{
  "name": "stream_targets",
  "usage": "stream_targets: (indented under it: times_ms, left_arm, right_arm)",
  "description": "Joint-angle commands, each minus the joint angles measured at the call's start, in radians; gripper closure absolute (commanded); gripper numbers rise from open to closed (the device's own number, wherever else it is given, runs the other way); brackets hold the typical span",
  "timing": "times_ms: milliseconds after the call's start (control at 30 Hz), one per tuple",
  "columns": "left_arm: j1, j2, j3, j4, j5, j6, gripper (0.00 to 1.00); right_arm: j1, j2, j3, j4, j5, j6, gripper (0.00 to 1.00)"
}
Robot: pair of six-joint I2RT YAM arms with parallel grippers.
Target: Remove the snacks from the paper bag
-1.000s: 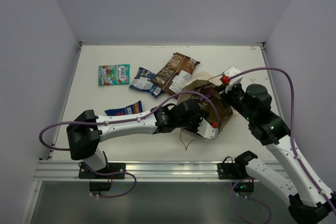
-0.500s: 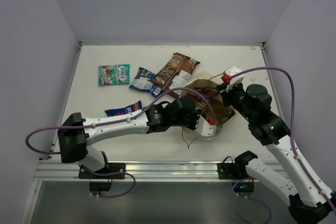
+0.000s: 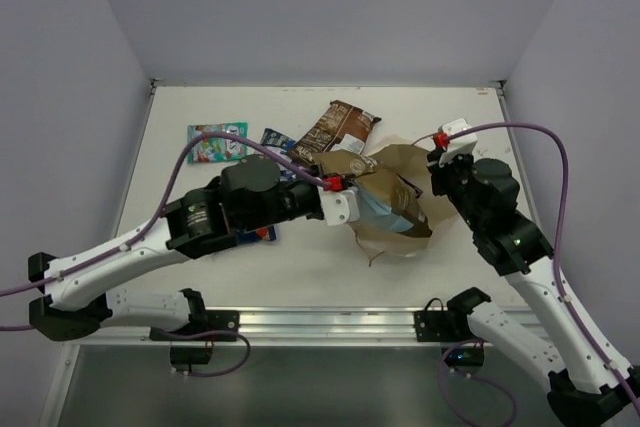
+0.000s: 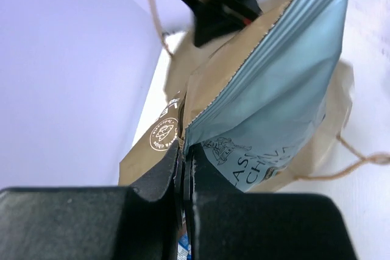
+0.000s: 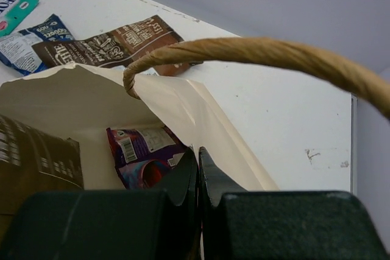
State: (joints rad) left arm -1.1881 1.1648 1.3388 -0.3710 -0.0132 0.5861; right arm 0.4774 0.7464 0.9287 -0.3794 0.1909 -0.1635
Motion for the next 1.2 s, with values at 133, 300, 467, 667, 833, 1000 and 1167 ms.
stream_targets:
  times_ms: [133,300,467,667,833,1000,1167]
  left_arm:
    - [-0.007,-0.109,0.174,0.050,-0.228,-0.189,1.00]
    - [0.004,-0.102,0.192,0.069,-0.663,-0.149,1.00]
    - [0.204,-0.067,0.169,0.054,-0.794,-0.195,1.00]
    - [0.527,-0.025,0.099,-0.012,-0.768,-0.278,1.00]
    - [0.820,0.024,0.008,-0.146,-0.772,-0.371,1.00]
    - [1.002,0.035,-0.139,-0.181,-0.813,-0.414,1.00]
    - [1.024,0.065,-0.266,-0.216,-0.878,-0.488,1.00]
  right_arm:
    - [-0.016,0.010,-0.008,0.010,0.045,0.028,1.00]
    - [-0.017,0.010,-0.004,0.010,0.028,0.035,1.00]
    - [-0.017,0.002,-0.007,0.008,0.016,0.042,1.00]
    - [-0.019,-0.015,-0.004,0.000,-0.030,0.059,1.00]
    - [-0.017,-0.027,-0.002,-0.004,-0.059,0.071,1.00]
    - [-0.017,-0.035,-0.001,-0.001,-0.077,0.074,1.00]
    - [-0.017,-0.041,-0.005,0.007,-0.085,0.076,1.00]
